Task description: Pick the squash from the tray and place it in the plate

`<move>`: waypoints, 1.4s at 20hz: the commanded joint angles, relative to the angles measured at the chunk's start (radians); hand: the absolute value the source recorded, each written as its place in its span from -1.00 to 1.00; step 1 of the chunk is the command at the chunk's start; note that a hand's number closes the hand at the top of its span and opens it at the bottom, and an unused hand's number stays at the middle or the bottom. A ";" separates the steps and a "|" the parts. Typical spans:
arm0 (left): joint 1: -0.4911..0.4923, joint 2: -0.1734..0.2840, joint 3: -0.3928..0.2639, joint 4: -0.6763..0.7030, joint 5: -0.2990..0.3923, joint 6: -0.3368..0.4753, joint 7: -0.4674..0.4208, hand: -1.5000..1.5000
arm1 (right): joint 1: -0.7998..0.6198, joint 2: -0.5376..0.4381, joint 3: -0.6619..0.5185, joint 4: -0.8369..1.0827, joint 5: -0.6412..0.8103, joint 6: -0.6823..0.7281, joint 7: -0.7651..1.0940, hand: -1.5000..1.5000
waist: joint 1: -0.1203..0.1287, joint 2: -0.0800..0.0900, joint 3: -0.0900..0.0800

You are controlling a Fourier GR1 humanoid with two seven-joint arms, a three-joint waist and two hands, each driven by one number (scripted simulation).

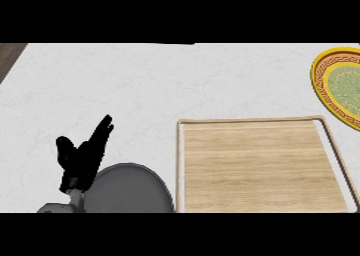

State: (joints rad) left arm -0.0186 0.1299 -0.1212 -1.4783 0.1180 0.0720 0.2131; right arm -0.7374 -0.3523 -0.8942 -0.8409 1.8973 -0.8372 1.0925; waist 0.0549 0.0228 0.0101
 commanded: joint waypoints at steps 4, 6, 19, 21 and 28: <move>0.019 -0.015 -0.010 0.022 0.005 -0.015 -0.014 0.00 | -0.035 -0.064 -0.137 0.288 -0.244 -0.098 -0.046 -1.00 | -0.006 0.002 -0.003; -0.007 -0.031 -0.012 0.052 0.000 0.002 0.010 0.00 | -0.064 -0.101 -0.145 0.335 -0.299 -0.140 -0.111 -1.00 | -0.006 0.006 -0.002; 0.014 -0.008 0.022 0.059 0.012 -0.019 -0.001 0.00 | -0.059 -0.025 -0.106 0.254 -0.643 -0.554 -0.500 -1.00 | -0.028 -0.010 -0.005; 0.007 -0.031 0.009 0.020 0.008 0.011 0.050 0.00 | -0.057 -0.032 -0.087 0.231 -0.750 -0.529 -0.545 -1.00 | -0.034 -0.014 -0.005; 0.042 0.003 0.051 0.012 0.022 -0.006 0.041 0.00 | 0.145 0.200 0.167 -0.132 -1.090 -0.405 -0.710 -1.00 | -0.067 -0.030 -0.008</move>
State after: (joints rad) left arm 0.0121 0.1277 -0.0832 -1.4761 0.1224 0.0742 0.2234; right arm -0.6962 -0.2641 -0.8421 -0.8109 0.9481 -1.2651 0.4536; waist 0.0024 -0.0063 0.0082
